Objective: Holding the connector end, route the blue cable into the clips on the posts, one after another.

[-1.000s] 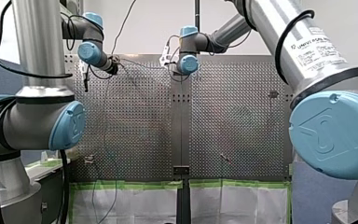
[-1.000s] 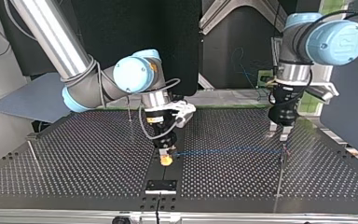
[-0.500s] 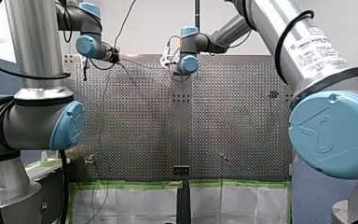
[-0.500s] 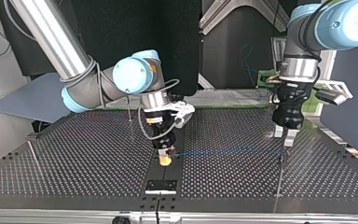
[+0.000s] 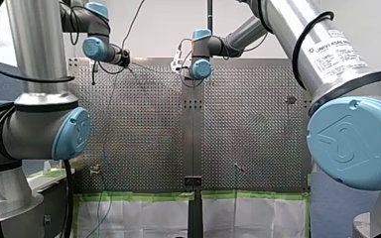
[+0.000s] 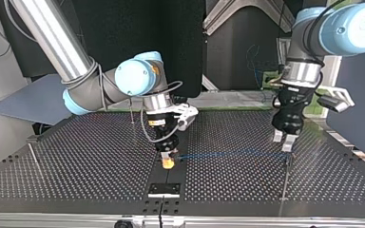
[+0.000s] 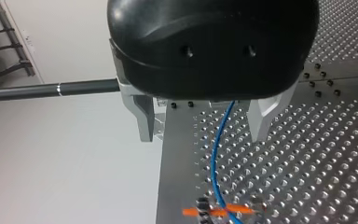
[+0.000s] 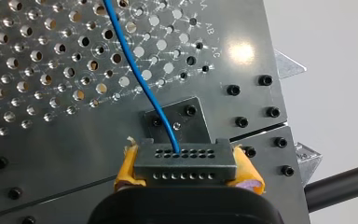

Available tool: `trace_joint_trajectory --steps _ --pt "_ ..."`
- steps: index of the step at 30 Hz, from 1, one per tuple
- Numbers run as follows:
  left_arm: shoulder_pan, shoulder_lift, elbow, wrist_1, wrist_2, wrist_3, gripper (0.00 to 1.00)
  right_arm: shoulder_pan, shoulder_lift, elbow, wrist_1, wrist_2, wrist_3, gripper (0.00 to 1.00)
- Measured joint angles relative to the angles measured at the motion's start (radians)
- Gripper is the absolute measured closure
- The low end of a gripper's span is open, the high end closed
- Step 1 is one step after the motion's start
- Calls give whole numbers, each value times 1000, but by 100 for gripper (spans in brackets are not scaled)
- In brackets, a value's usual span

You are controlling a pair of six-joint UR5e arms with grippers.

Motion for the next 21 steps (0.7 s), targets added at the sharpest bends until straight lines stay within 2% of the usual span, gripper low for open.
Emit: trace_joint_trajectory --steps 9,14,21 --pt "-37 -55 37 -34 -28 44 0 -1 1 0 -1 -1 0 100" --pt "-63 -53 38 -30 -49 61 0 -1 2 0 -1 -2 0 100" --pt "-90 -66 41 -13 -103 79 0 -1 4 1 0 -5 0 100"
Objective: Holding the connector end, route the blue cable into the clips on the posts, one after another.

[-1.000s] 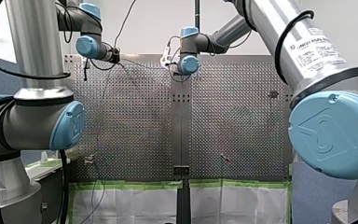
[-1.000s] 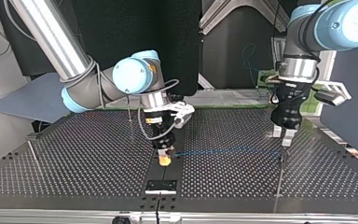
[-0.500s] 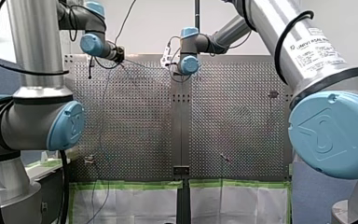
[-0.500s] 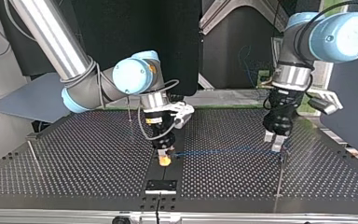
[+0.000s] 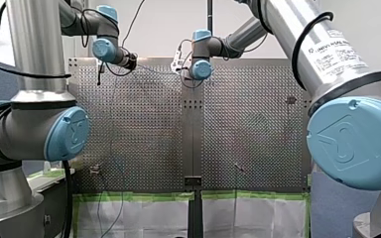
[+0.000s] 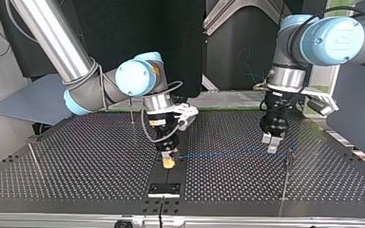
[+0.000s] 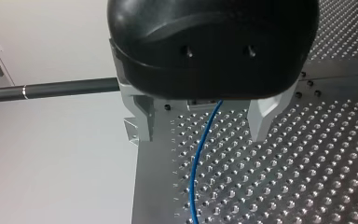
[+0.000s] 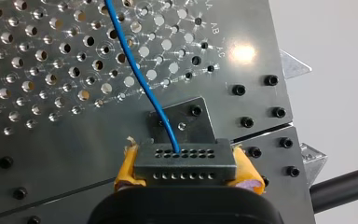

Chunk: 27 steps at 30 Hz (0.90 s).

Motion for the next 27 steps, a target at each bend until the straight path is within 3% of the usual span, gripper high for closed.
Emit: trace_joint_trajectory --steps 9,16,27 --pt "-43 -57 43 29 -50 21 0 0 1 1 0 -1 1 100" --pt "-99 -114 99 58 -106 67 0 0 2 0 3 -4 1 100" --pt "-190 -205 190 59 -198 74 0 -2 3 1 2 -4 1 100"
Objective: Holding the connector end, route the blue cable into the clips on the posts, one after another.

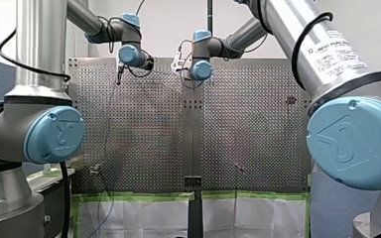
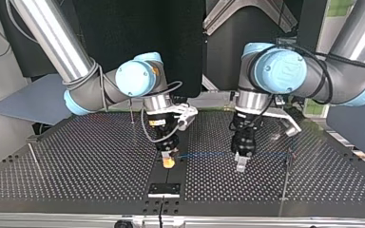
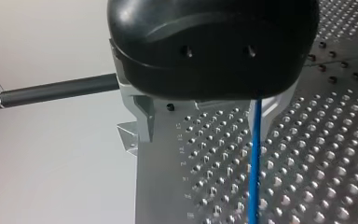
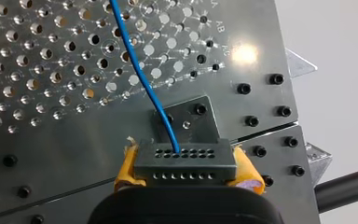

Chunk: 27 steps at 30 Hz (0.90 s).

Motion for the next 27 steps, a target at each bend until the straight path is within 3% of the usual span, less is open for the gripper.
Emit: trace_joint_trajectory --steps 9,27 --pt "-12 -60 20 -21 -78 5 0 -5 0 0 2 -5 -5 100" --pt "9 -64 20 -19 -223 -3 0 -9 1 0 6 -5 -5 100"
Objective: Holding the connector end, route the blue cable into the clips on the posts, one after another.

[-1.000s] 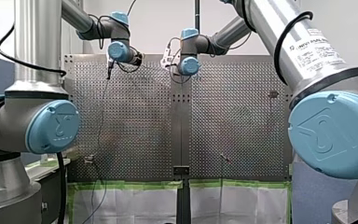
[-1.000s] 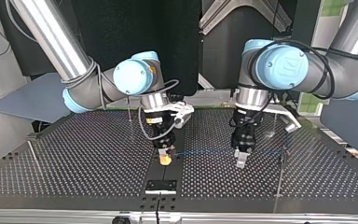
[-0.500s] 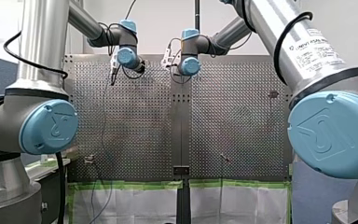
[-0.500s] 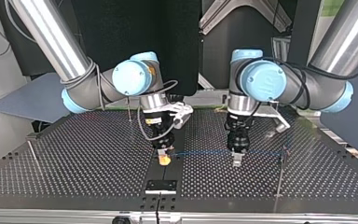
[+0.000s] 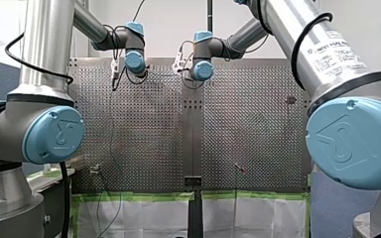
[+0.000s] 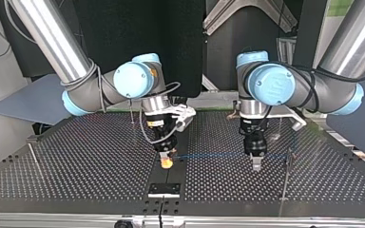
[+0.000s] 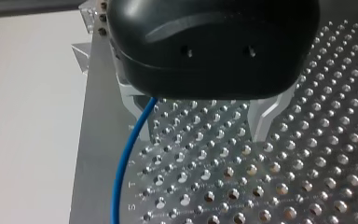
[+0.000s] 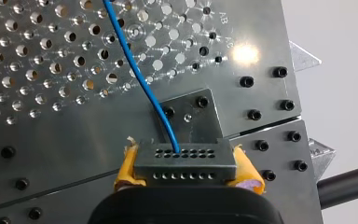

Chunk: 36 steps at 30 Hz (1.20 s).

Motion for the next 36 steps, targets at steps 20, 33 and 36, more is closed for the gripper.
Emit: trace_joint_trajectory --steps 20,33,36 --pt "-8 25 0 63 -48 6 94 -1 0 0 3 0 -1 100" --pt "-22 29 0 54 -88 4 100 0 0 0 8 0 -1 100" --pt "-26 29 0 47 -83 2 100 0 0 0 10 0 -1 100"
